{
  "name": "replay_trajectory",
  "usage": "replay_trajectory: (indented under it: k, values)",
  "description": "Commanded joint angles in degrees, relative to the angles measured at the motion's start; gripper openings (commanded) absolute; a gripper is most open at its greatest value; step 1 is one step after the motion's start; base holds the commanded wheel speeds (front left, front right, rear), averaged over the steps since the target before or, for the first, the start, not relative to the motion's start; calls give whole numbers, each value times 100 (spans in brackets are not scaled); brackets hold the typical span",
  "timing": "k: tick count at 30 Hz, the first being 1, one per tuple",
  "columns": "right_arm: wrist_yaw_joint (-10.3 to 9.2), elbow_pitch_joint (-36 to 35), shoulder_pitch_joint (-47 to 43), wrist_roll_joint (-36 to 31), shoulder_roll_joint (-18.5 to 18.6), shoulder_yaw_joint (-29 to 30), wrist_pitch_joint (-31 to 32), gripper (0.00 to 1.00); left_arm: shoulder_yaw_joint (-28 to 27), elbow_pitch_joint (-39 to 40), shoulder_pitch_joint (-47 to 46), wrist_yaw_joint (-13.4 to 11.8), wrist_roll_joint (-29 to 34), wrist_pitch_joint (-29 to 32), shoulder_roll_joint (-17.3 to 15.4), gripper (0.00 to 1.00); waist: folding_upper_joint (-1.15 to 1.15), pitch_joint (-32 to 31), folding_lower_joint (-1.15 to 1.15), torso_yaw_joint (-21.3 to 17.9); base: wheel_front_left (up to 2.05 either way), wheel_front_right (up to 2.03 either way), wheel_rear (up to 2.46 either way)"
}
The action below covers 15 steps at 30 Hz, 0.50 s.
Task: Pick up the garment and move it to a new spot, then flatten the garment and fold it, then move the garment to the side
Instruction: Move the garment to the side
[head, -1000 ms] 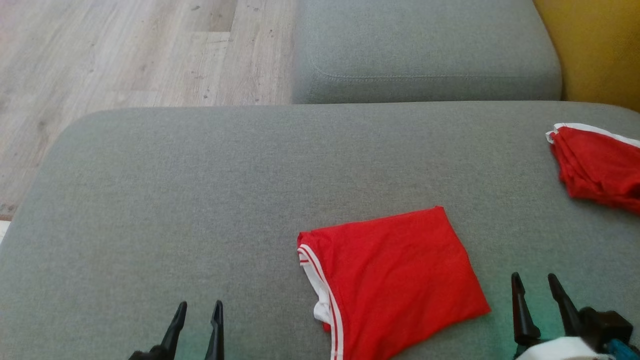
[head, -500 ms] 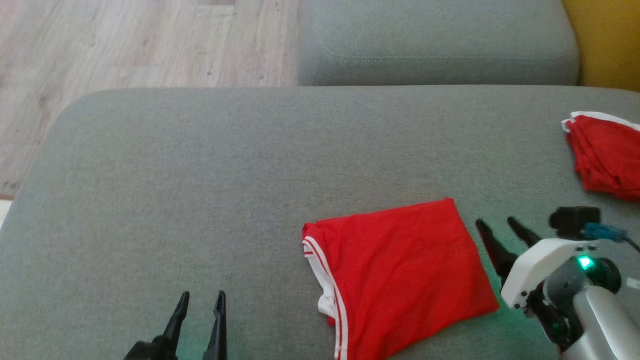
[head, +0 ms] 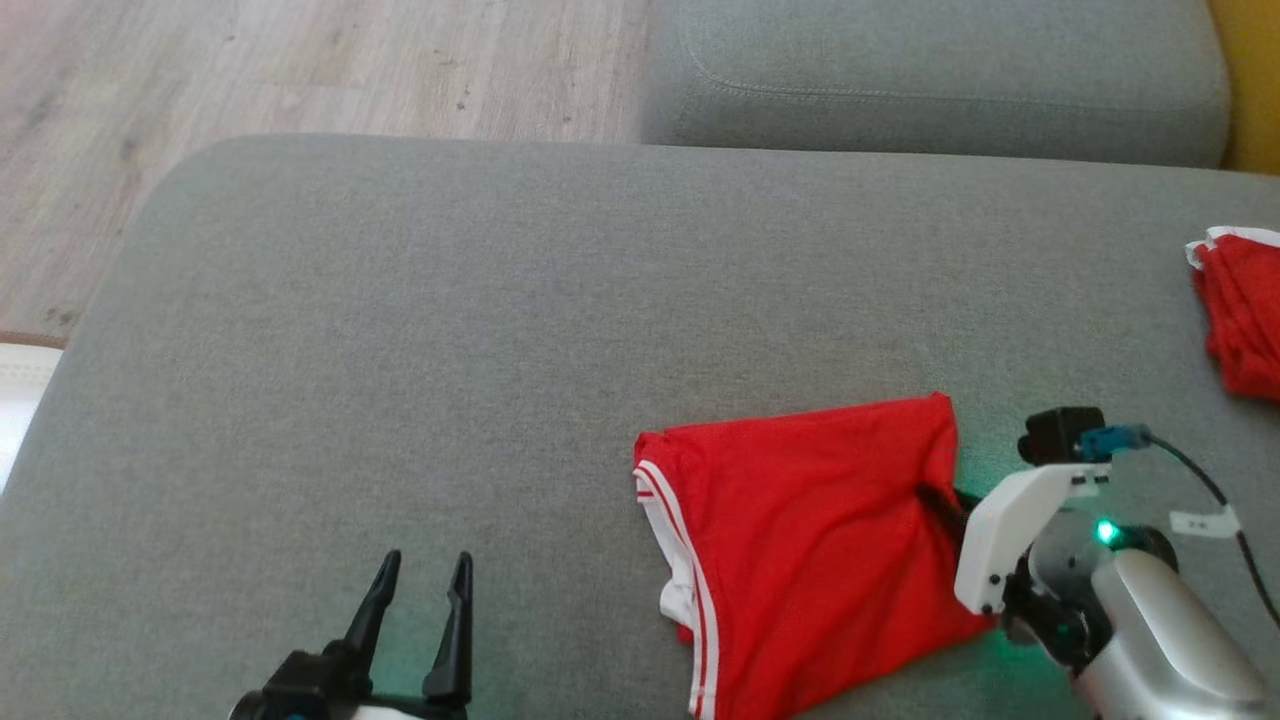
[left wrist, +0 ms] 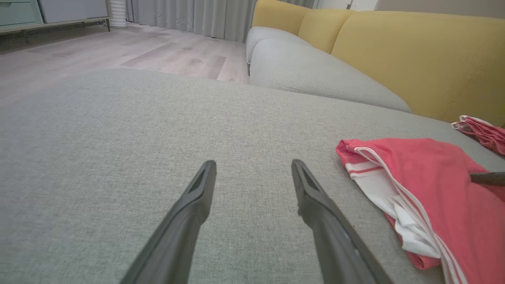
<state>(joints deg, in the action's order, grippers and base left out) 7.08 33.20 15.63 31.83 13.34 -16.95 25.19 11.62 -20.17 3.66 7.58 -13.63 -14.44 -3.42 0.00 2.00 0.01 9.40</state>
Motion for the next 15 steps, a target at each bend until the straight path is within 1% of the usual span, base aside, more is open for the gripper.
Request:
replay_trajectory:
  k: [1,4,7,10,15]
  values:
    - [41,-116,377,34,61,-36,-189,0,-133,166,-278,-9,-36,-56,-25,100,0,31,-1,-67,0,0,0]
    - [41,-49,828,-19,128,147,-368,0,-108,207,-322,-9,-46,-56,-17,100,0,128,-1,-225,0,0,0]
    - [41,9,1374,-137,264,408,-415,0,-83,257,-408,-9,-35,-56,-16,100,0,314,-1,-421,0,0,0]
    - [41,29,1901,-278,514,732,-425,0,-12,298,-552,-9,-18,-56,-27,100,0,567,-1,-573,0,0,0]
    - [41,41,2599,-478,1043,1327,-382,0,260,311,-886,-9,5,-56,-82,100,0,1005,-1,-697,0,0,0]
